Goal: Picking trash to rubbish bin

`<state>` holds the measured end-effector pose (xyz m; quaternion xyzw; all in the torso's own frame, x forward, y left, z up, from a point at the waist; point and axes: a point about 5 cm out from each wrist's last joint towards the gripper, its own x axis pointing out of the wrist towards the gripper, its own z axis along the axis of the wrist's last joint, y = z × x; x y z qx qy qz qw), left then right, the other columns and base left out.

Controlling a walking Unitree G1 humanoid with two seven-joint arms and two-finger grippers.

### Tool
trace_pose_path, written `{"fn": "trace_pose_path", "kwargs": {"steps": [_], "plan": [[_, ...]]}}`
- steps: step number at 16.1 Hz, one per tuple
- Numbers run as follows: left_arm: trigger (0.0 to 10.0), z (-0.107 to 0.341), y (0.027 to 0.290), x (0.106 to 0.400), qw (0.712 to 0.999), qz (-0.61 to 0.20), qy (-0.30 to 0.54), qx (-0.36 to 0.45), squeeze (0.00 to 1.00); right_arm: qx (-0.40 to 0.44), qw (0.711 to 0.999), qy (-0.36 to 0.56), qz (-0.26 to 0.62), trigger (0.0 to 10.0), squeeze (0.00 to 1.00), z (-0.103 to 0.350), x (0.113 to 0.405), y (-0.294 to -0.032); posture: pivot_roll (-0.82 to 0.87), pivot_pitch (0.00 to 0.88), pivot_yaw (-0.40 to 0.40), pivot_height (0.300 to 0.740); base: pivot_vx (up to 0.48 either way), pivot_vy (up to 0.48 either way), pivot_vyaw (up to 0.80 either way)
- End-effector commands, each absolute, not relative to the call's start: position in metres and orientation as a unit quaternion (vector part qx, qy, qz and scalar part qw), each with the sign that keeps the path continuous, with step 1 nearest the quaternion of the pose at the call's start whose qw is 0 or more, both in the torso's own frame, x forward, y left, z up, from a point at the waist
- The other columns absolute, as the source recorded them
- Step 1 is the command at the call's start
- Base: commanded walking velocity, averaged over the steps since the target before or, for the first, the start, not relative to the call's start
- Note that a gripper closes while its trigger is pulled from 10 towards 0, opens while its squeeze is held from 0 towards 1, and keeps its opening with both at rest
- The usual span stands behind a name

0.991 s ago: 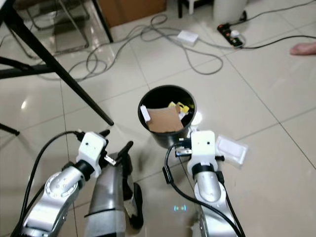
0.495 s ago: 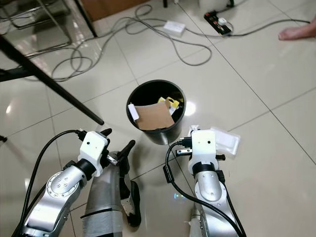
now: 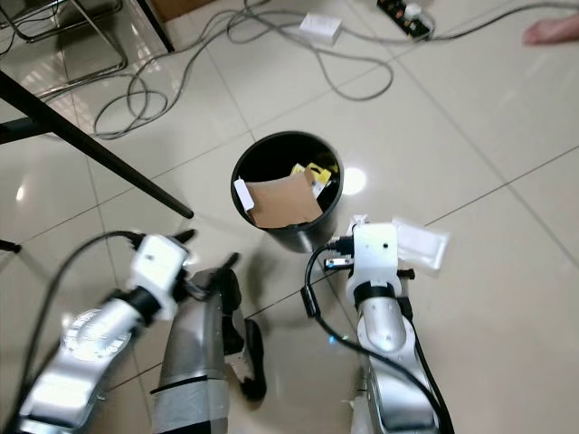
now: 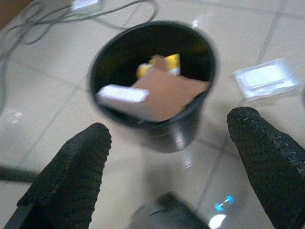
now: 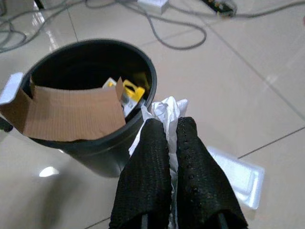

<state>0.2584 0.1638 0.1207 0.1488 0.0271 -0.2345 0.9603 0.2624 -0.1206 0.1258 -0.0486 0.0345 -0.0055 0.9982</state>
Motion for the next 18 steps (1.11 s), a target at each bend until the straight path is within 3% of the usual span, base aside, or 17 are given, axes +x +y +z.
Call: {"fn": "trace_pose_path", "kwargs": {"steps": [1,6,12,18], "plan": [[10.0,0.117,0.179,0.257,0.963,-0.215,0.047,0.153,0.00,-0.040,0.998,0.048,-0.006,10.0,0.00,0.118,0.261,-0.118,0.07,0.483,0.209,0.524,0.000,0.000,0.00],[10.0,0.125,0.207,0.274,0.967,-0.169,0.047,0.184,0.00,-0.056,0.998,0.042,0.001,10.0,0.00,0.121,0.283,-0.125,0.09,0.493,0.211,0.524,0.000,0.000,0.00],[10.0,0.121,0.226,0.250,0.963,-0.155,0.066,0.209,0.00,-0.087,0.994,0.048,0.033,10.0,0.00,0.120,0.330,-0.130,0.17,0.505,0.193,0.524,0.000,0.000,0.00],[10.0,0.126,0.234,0.238,0.964,-0.164,0.071,0.196,0.00,-0.097,0.993,0.036,0.064,10.0,0.00,0.127,0.351,-0.134,0.20,0.511,0.166,0.524,0.000,0.000,0.00]]}}
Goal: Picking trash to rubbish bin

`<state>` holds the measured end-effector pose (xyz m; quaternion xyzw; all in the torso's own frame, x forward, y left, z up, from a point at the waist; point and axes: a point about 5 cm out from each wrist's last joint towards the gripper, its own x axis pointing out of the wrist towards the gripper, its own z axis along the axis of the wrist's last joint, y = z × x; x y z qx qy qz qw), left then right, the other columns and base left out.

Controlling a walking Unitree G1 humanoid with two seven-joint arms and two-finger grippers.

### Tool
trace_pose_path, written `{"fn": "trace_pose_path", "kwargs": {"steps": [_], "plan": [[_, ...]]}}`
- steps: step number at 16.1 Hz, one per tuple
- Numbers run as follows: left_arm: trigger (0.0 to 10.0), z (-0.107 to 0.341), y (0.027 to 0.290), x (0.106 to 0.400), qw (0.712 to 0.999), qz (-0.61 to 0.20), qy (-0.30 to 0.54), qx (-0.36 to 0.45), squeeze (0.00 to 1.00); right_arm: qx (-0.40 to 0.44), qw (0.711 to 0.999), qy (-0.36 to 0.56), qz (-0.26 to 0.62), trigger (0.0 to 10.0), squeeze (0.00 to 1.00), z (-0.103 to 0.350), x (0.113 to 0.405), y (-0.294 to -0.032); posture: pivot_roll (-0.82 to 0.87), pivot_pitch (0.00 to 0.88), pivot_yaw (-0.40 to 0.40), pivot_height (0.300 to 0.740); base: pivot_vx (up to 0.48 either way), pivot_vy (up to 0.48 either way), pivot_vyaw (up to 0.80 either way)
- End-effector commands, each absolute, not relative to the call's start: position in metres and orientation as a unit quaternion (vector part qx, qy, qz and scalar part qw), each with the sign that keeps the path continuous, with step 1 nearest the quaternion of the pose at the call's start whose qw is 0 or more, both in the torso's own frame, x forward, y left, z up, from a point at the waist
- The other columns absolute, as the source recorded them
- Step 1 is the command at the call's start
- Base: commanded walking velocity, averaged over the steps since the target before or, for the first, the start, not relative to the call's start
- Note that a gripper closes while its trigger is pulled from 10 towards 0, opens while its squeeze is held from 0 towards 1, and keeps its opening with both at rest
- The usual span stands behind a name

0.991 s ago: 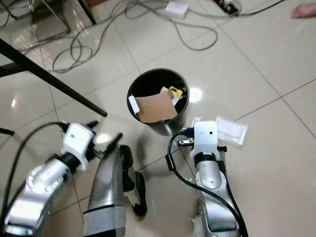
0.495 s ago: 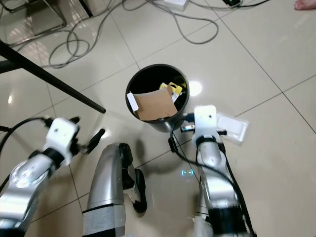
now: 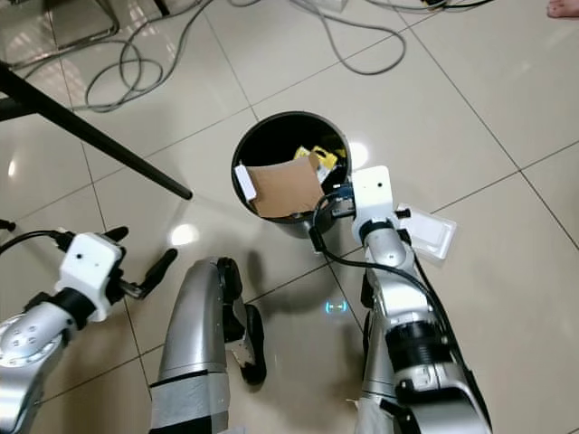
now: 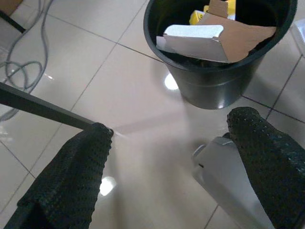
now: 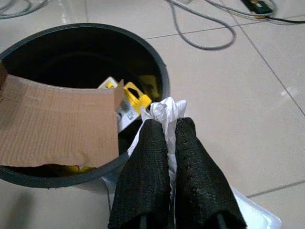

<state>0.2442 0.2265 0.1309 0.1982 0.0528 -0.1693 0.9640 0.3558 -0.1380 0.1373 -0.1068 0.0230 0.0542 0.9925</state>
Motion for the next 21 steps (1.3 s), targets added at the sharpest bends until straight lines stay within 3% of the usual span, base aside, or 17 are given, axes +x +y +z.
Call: {"fn": "trace_pose_path", "kwargs": {"steps": [1,8,12,21], "plan": [[10.0,0.130,0.236,0.236,0.965,-0.167,0.070,0.192,0.00,-0.100,0.992,0.038,0.069,10.0,0.00,0.126,0.354,-0.136,0.22,0.515,0.162,0.524,0.000,0.000,0.00],[10.0,0.155,0.222,0.222,0.967,-0.194,0.059,0.153,0.00,-0.214,0.972,0.013,0.100,10.0,0.00,0.137,0.379,-0.141,0.29,0.545,0.162,0.524,0.000,0.000,0.00],[10.0,0.163,0.226,0.214,0.967,-0.189,0.062,0.159,0.00,-0.225,0.970,0.011,0.092,10.0,0.00,0.144,0.388,-0.141,0.35,0.558,0.174,0.524,0.000,0.000,0.00],[10.0,0.181,0.231,0.197,0.974,-0.163,0.076,0.139,0.00,-0.196,0.967,-0.017,0.161,10.0,0.00,0.155,0.393,-0.085,0.43,0.582,0.174,0.524,0.000,0.000,0.00]]}}
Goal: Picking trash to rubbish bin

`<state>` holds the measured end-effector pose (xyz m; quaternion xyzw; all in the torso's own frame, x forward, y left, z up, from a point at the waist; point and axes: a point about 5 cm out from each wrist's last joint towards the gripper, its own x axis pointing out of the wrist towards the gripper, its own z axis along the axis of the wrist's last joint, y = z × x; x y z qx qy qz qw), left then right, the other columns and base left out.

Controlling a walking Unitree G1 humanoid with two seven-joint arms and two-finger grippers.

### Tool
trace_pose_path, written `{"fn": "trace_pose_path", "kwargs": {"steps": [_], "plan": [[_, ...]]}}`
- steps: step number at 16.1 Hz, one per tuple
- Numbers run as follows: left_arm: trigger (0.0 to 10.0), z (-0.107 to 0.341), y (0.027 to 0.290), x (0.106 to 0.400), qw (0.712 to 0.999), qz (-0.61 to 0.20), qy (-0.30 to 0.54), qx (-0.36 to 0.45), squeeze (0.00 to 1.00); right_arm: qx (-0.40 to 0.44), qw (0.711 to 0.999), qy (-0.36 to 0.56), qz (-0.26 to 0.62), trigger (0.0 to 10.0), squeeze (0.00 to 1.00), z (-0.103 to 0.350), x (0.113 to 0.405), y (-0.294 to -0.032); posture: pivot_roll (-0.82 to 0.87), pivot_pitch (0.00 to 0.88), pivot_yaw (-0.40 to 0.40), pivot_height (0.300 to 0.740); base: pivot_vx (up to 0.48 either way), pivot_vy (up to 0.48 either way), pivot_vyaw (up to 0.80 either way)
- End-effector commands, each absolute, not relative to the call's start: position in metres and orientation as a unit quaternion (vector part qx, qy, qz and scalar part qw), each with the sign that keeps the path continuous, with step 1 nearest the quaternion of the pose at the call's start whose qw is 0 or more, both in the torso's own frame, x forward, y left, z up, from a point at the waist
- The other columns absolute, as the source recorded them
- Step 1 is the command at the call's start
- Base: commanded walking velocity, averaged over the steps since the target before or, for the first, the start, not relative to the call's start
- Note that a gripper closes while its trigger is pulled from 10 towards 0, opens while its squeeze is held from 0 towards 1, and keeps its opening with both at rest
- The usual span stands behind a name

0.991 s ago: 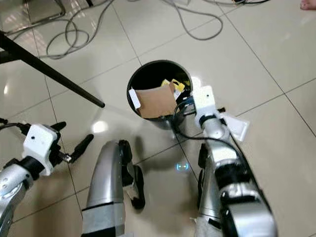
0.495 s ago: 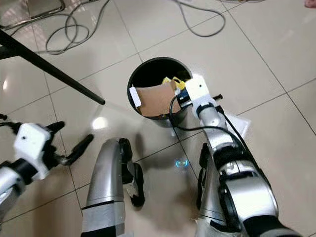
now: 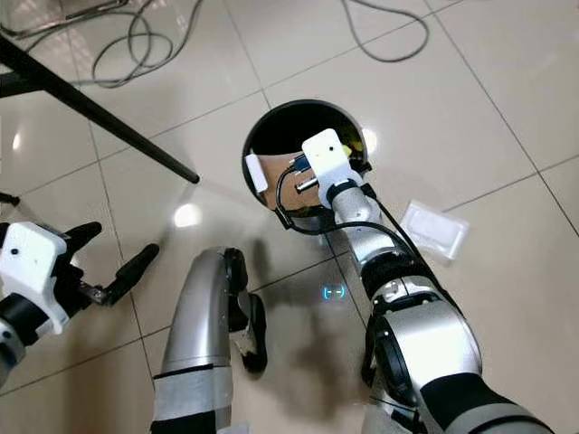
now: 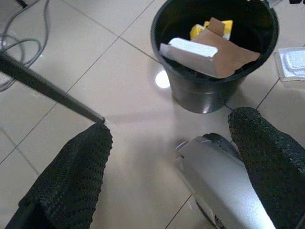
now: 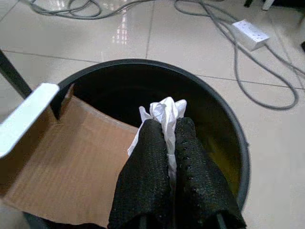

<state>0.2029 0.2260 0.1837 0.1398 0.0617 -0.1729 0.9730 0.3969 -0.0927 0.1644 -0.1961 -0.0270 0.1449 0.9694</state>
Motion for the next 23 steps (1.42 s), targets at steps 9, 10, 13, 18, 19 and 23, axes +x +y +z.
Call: {"fn": "trace_pose_path", "kwargs": {"steps": [9,10,13,18,19,23], "plan": [[10.0,0.189,0.213,0.191,0.976,-0.177,0.085,0.097,0.00,-0.194,0.966,0.046,0.165,10.0,0.00,0.125,0.383,-0.082,0.45,0.620,0.177,0.524,0.000,0.000,0.00],[10.0,0.190,0.212,0.190,0.976,-0.178,0.088,0.094,0.00,-0.198,0.965,0.052,0.163,10.0,0.00,0.122,0.382,-0.084,0.46,0.621,0.178,0.524,0.000,0.000,0.00],[10.0,0.193,0.210,0.187,0.975,-0.179,0.093,0.093,0.00,-0.199,0.965,0.069,0.155,10.0,0.00,0.115,0.380,-0.092,0.48,0.627,0.185,0.524,0.000,0.000,0.00],[10.0,0.192,0.212,0.181,0.974,-0.176,0.105,0.094,0.00,-0.204,0.967,0.078,0.134,10.0,0.00,0.111,0.380,-0.098,0.48,0.635,0.195,0.524,0.000,0.000,0.00],[10.0,0.192,0.212,0.181,0.974,-0.176,0.108,0.095,0.00,-0.211,0.966,0.082,0.121,10.0,0.00,0.109,0.379,-0.103,0.48,0.633,0.199,0.524,0.000,0.000,0.00],[10.0,0.192,0.212,0.181,0.973,-0.178,0.112,0.098,0.00,-0.174,0.976,0.105,0.080,10.0,0.00,0.102,0.378,-0.117,0.49,0.631,0.207,0.524,0.000,0.000,0.00]]}}
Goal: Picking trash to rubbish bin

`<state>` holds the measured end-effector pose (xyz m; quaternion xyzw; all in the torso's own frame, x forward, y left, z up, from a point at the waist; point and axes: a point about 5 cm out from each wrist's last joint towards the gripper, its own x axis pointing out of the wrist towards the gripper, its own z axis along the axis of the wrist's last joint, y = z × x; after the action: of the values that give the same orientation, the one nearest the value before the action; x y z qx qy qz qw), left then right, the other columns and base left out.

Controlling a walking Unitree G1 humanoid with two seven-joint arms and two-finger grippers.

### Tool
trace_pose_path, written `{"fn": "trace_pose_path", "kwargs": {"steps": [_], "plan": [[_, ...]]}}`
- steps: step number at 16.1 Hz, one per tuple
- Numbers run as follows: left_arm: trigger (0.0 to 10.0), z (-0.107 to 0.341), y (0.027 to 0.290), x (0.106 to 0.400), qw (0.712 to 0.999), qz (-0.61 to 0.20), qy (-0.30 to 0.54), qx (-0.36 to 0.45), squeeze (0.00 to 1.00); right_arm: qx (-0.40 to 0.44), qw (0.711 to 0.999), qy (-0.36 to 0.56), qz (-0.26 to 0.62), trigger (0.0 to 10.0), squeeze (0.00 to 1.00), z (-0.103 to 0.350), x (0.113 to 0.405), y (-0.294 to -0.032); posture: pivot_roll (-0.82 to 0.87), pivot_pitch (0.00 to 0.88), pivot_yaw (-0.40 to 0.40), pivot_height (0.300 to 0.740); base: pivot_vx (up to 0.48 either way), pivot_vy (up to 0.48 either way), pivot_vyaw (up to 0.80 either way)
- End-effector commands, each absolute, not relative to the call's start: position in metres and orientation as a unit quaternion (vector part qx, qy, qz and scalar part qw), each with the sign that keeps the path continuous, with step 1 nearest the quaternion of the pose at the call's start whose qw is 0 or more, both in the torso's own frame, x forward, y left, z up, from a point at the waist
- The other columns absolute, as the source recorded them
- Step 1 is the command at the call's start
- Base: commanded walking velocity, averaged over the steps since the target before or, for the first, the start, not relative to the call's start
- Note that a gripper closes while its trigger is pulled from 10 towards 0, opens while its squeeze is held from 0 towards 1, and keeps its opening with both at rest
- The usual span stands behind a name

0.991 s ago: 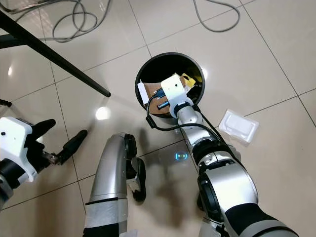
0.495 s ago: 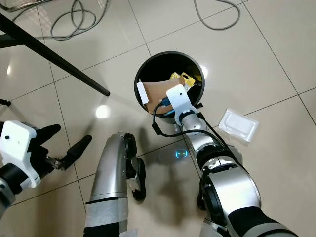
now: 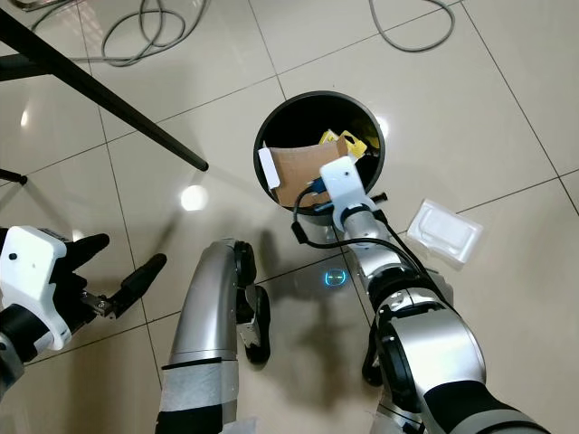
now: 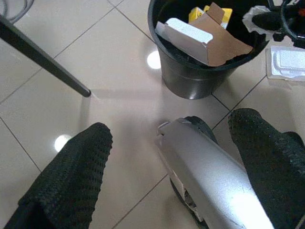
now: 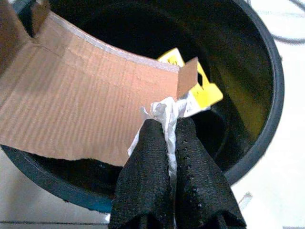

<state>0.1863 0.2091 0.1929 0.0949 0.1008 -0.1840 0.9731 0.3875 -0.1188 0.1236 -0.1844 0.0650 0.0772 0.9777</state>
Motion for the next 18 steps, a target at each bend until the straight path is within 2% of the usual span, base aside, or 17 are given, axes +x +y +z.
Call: {"fn": "trace_pose_path", "kwargs": {"steps": [1,7,18], "plan": [[10.0,0.193,0.212,0.181,0.972,-0.179,0.113,0.099,0.00,-0.171,0.976,0.110,0.083,10.0,0.00,0.098,0.376,-0.115,0.49,0.632,0.212,0.524,0.000,0.000,0.00],[10.0,0.193,0.214,0.179,0.971,-0.179,0.119,0.103,0.00,-0.138,0.978,0.138,0.073,10.0,0.00,0.091,0.373,-0.113,0.50,0.634,0.218,0.524,0.000,0.000,0.00],[10.0,0.192,0.213,0.177,0.969,-0.186,0.129,0.102,0.00,-0.026,0.979,0.199,0.019,10.0,0.00,0.077,0.367,-0.129,0.50,0.639,0.227,0.524,0.000,0.000,0.00]]}}
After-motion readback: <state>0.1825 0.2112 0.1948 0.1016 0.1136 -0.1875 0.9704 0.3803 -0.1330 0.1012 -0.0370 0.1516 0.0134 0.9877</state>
